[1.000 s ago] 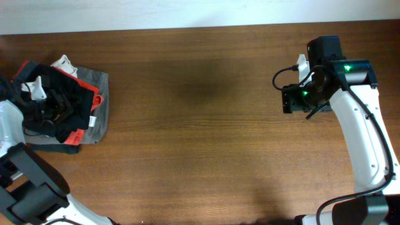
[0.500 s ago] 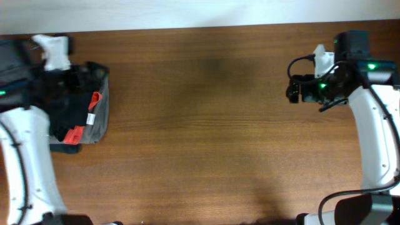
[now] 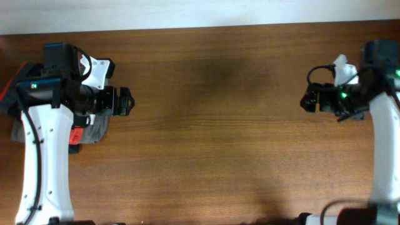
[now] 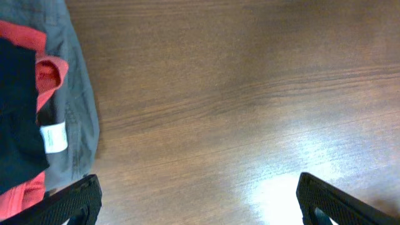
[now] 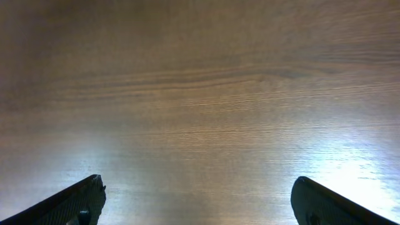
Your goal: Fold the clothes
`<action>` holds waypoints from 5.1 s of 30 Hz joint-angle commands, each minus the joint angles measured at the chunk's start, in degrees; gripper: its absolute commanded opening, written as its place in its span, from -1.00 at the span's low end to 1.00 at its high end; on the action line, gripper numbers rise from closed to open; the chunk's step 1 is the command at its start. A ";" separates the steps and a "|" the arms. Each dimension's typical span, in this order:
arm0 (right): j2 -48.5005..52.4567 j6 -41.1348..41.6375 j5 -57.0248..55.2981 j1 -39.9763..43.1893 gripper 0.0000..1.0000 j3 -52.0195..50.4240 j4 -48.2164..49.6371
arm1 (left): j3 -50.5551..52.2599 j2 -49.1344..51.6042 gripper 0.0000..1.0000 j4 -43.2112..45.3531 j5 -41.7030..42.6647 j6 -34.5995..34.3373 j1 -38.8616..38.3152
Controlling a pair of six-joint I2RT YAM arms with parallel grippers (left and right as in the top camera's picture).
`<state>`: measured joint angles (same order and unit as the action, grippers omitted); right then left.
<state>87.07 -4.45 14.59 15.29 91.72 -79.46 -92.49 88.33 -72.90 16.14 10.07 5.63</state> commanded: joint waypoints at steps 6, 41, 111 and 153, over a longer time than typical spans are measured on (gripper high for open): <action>-27.76 0.42 -1.03 0.33 0.97 -19.63 10.91 | 14.27 -19.76 0.99 9.57 -1.18 -0.17 0.15; -67.21 0.15 -3.72 -6.29 0.98 -40.72 19.67 | 35.23 -53.59 0.98 16.22 -0.96 -1.40 0.15; -86.86 -8.17 -3.67 -14.58 0.97 -91.41 75.91 | 35.26 -53.59 0.98 16.22 -0.96 -1.40 0.15; -86.86 -8.15 -3.67 -14.58 0.98 -91.41 75.89 | 92.00 -88.04 0.98 69.18 -6.99 -0.09 -0.50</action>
<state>0.80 -13.45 11.44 1.21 0.73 -3.33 -0.84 0.73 -3.66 9.37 9.45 5.52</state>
